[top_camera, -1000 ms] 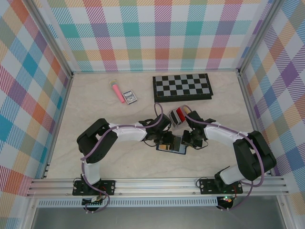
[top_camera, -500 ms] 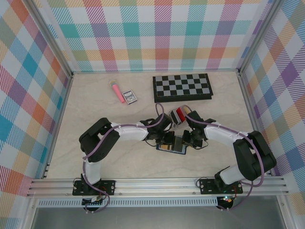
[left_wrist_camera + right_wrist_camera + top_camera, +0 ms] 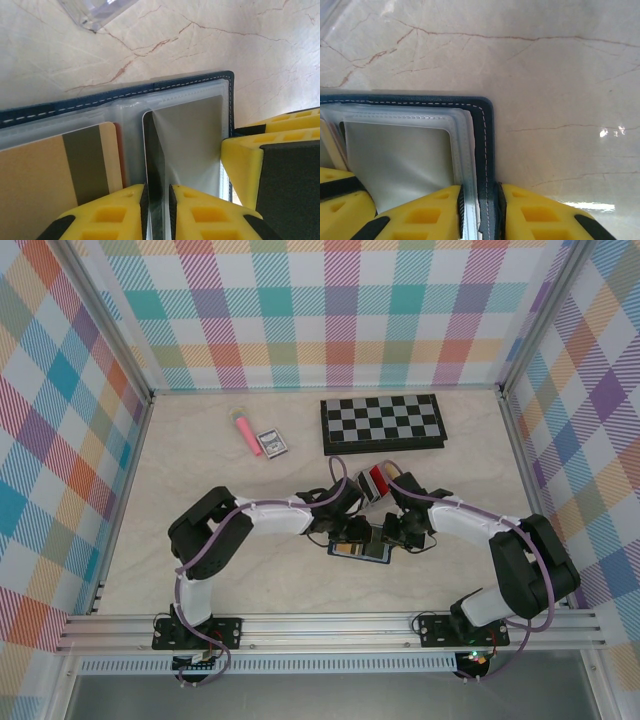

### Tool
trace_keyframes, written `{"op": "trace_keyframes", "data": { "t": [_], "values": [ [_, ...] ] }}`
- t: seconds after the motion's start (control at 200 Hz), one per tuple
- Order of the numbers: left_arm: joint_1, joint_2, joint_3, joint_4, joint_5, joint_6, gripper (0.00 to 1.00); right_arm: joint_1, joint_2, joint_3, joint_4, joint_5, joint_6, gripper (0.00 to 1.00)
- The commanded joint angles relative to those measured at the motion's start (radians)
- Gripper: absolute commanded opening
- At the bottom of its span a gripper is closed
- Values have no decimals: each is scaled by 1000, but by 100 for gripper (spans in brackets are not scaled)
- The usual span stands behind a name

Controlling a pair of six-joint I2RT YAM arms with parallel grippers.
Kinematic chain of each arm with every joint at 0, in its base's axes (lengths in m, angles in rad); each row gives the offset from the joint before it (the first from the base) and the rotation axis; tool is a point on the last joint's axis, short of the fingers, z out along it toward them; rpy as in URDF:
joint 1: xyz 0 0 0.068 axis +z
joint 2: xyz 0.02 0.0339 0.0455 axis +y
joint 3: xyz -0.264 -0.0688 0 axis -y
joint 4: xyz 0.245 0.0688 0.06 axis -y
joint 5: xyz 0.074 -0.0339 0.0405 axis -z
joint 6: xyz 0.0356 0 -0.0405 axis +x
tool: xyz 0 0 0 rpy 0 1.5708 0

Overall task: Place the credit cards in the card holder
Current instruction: Insert the credit card into the card slot.

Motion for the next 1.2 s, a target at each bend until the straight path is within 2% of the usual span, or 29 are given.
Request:
{"op": "trace_keyframes", "data": {
  "t": [0.0,0.165,0.26,0.355,0.435,0.54,0.615,0.775,0.94,1.195],
  "values": [
    [-11,-53,-60,-58,-100,-35,20,1,14,5,-27,52,-40,24],
    [-3,-105,-127,-37,-156,-83,19,1,31,20,10,24,-142,18],
    [-3,-143,-143,-23,-170,-86,21,1,35,47,14,-5,-187,19],
    [-2,-170,-124,-26,-168,-74,25,1,2,74,-31,24,-194,26],
    [4,-193,-110,-13,-158,-65,30,-5,-40,94,-82,77,-187,37],
    [30,-218,-89,-11,-139,-69,32,-28,-86,136,-156,143,-198,49],
    [61,-224,-68,-11,-122,-71,36,-59,-111,177,-187,156,-216,51],
    [152,-137,41,-60,-85,-97,39,-120,-117,268,-223,206,-262,54],
    [227,-8,138,-22,-9,-201,44,-165,-55,374,-241,228,-320,55],
    [240,127,269,-18,32,-255,48,-167,55,512,-260,211,-412,55]
  ]
}}
